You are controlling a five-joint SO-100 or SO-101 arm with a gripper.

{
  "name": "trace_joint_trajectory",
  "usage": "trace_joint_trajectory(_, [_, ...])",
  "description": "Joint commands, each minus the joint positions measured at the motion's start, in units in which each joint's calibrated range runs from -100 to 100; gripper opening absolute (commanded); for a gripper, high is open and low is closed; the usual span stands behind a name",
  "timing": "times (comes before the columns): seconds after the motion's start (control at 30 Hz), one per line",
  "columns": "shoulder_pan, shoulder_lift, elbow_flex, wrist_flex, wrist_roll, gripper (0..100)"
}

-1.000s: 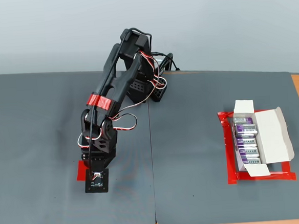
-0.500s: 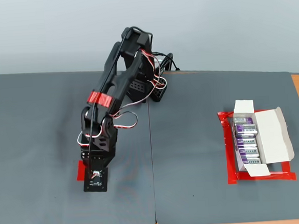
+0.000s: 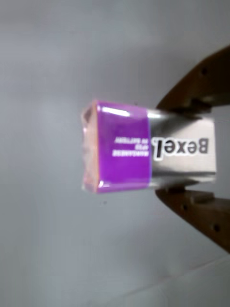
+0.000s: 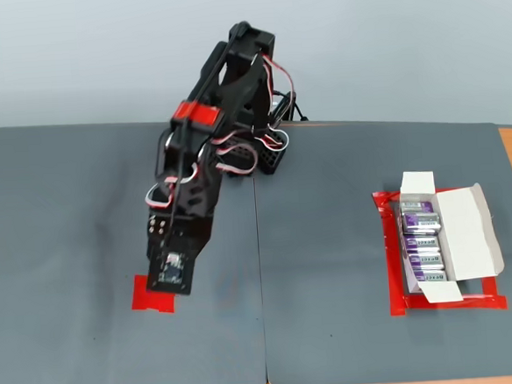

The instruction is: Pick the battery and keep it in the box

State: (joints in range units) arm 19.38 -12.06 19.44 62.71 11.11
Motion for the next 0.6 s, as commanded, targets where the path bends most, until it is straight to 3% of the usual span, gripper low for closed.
trace_joint_trajectory(0.0, [-2.8, -7.8, -2.6, 0.2, -1.7, 4])
trace_joint_trajectory(0.57, [-21.4, -19.3, -2.7, 0.3, -5.8, 4])
